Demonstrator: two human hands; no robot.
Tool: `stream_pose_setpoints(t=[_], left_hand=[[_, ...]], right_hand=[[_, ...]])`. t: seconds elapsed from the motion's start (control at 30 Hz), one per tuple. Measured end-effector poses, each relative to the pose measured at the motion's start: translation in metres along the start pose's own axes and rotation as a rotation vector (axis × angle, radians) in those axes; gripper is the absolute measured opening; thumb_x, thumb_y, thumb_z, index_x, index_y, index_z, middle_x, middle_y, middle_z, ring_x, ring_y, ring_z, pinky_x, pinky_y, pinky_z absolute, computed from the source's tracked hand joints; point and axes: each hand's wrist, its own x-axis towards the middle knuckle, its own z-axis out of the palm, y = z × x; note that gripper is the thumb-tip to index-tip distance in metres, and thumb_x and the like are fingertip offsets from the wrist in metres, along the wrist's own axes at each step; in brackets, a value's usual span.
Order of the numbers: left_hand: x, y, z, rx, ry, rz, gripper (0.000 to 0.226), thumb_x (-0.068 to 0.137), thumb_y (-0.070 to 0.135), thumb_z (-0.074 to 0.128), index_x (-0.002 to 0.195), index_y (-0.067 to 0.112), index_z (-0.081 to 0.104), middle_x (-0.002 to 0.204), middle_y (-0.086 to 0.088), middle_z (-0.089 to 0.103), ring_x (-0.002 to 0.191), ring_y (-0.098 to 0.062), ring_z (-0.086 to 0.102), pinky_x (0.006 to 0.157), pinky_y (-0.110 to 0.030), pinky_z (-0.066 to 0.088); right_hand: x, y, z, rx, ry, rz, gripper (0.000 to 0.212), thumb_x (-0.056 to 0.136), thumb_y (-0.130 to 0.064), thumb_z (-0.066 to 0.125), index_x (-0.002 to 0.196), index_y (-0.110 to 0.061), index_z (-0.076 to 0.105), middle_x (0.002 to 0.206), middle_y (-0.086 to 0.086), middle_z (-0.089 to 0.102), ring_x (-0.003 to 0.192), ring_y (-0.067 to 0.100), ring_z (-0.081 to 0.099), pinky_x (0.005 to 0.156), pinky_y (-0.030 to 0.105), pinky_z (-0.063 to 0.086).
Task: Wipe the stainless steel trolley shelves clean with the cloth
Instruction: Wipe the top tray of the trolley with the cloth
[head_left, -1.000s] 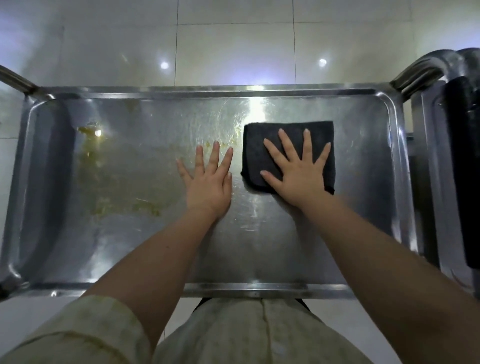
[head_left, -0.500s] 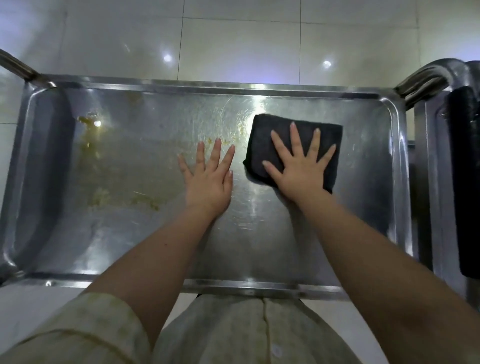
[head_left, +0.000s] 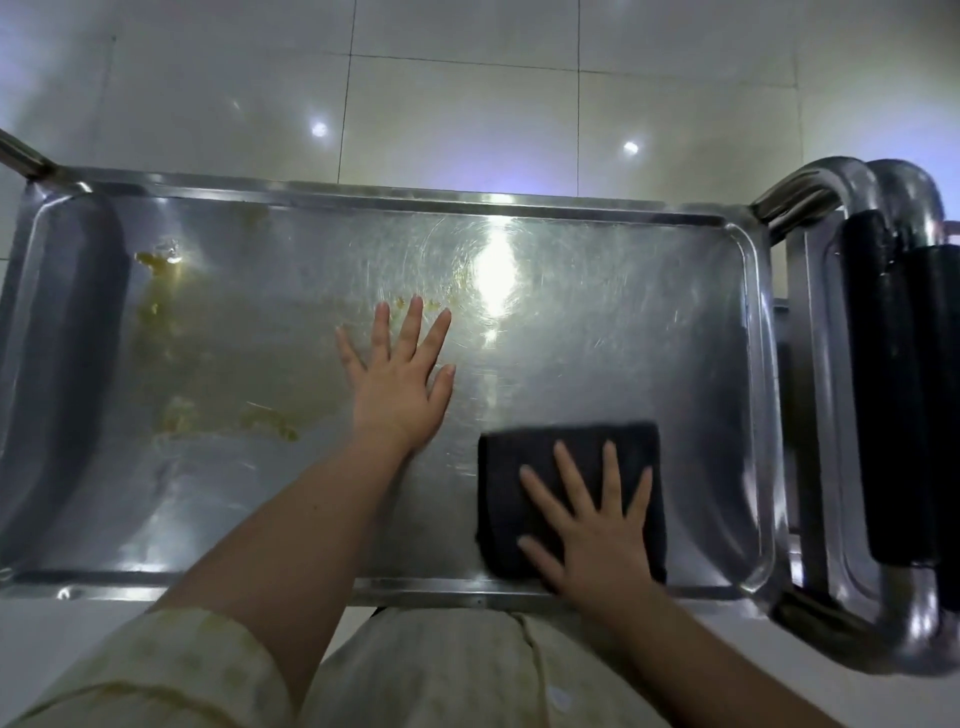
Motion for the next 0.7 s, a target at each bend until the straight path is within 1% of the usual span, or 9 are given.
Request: stream_pose_setpoints(t=[0.1,0.17,0.23,0.3,0.33,0.47,0.57,0.63,0.7], left_hand=[[0.0,0.0,0.002,-0.001,0.013,0.002,0.059,0.098,0.057,0.009,0.153,0.043,-0.006,0.161,0.01,-0.016,0.15,-0.027,-0.014,0.112,-0.069,-0.008],[0.001,0.0,0.003,-0.005,0.019,0.001,0.059,0.098,0.057,0.011,0.154,0.043,-0.004,0.162,0.01,-0.013,0.15,-0.028,-0.013,0.112,-0.069,-0.007],[0.002,0.0,0.003,-0.002,0.02,-0.001,0.06,0.098,0.057,0.011,0.154,0.042,-0.002,0.163,0.009,-0.01,0.151,-0.028,-0.011,0.112,-0.069,-0.007],[0.002,0.0,0.002,0.01,0.017,0.003,0.061,0.097,0.059,0.011,0.154,0.043,-0.002,0.164,0.008,-0.01,0.151,-0.028,-0.012,0.111,-0.07,-0.007],[0.002,0.001,0.002,0.013,0.013,0.003,0.062,0.096,0.061,0.01,0.154,0.043,-0.004,0.163,0.008,-0.011,0.15,-0.028,-0.013,0.111,-0.069,-0.008],[0.005,0.002,0.003,0.021,0.006,-0.017,0.067,0.093,0.067,0.009,0.153,0.044,-0.008,0.163,0.009,-0.015,0.15,-0.027,-0.016,0.111,-0.068,-0.011],[0.006,0.003,0.001,0.025,0.002,-0.017,0.068,0.092,0.068,0.009,0.153,0.045,-0.007,0.164,0.008,-0.013,0.15,-0.028,-0.015,0.111,-0.069,-0.011],[0.005,0.003,0.001,0.036,-0.003,-0.02,0.067,0.092,0.069,0.008,0.153,0.045,-0.008,0.164,0.008,-0.014,0.15,-0.027,-0.016,0.111,-0.069,-0.01],[0.005,0.003,0.0,0.033,0.005,-0.017,0.068,0.092,0.068,0.01,0.153,0.045,-0.007,0.164,0.008,-0.013,0.15,-0.027,-0.016,0.111,-0.069,-0.01]], right_hand=[[-0.012,-0.002,0.005,-0.027,-0.055,-0.046,0.073,0.086,-0.077,0.033,0.152,-0.047,0.022,0.162,0.002,0.022,0.145,0.05,0.007,0.103,0.079,0.013],[0.02,0.005,-0.006,-0.011,-0.005,-0.005,0.072,0.086,-0.078,0.029,0.151,-0.049,0.018,0.163,0.0,0.018,0.146,0.049,0.002,0.104,0.079,0.008],[0.073,0.017,-0.028,0.017,0.086,0.085,0.07,0.086,-0.079,0.021,0.15,-0.054,0.006,0.165,-0.003,0.004,0.146,0.046,-0.008,0.107,0.076,-0.003],[0.135,0.034,-0.057,0.031,0.074,0.168,0.071,0.085,-0.081,0.016,0.147,-0.057,-0.008,0.163,-0.008,-0.015,0.144,0.043,-0.022,0.107,0.073,-0.012],[0.164,0.043,-0.074,0.037,0.05,0.203,0.072,0.084,-0.082,0.015,0.146,-0.058,-0.012,0.161,-0.011,-0.021,0.143,0.043,-0.026,0.106,0.073,-0.014],[0.232,0.066,-0.112,0.067,-0.03,0.314,0.078,0.079,-0.089,0.014,0.144,-0.059,-0.015,0.158,-0.014,-0.028,0.136,0.049,-0.035,0.1,0.074,-0.023],[0.217,0.063,-0.105,0.103,-0.039,0.299,0.076,0.08,-0.087,0.014,0.144,-0.058,-0.016,0.159,-0.015,-0.028,0.138,0.048,-0.032,0.104,0.074,-0.016],[0.179,0.059,-0.084,0.05,0.006,0.23,0.075,0.082,-0.085,0.011,0.146,-0.056,-0.016,0.16,-0.013,-0.024,0.141,0.048,-0.027,0.106,0.073,-0.013],[0.123,0.053,-0.055,0.02,0.038,0.148,0.075,0.083,-0.084,0.012,0.149,-0.054,-0.009,0.163,-0.009,-0.014,0.143,0.049,-0.02,0.107,0.074,-0.008]])
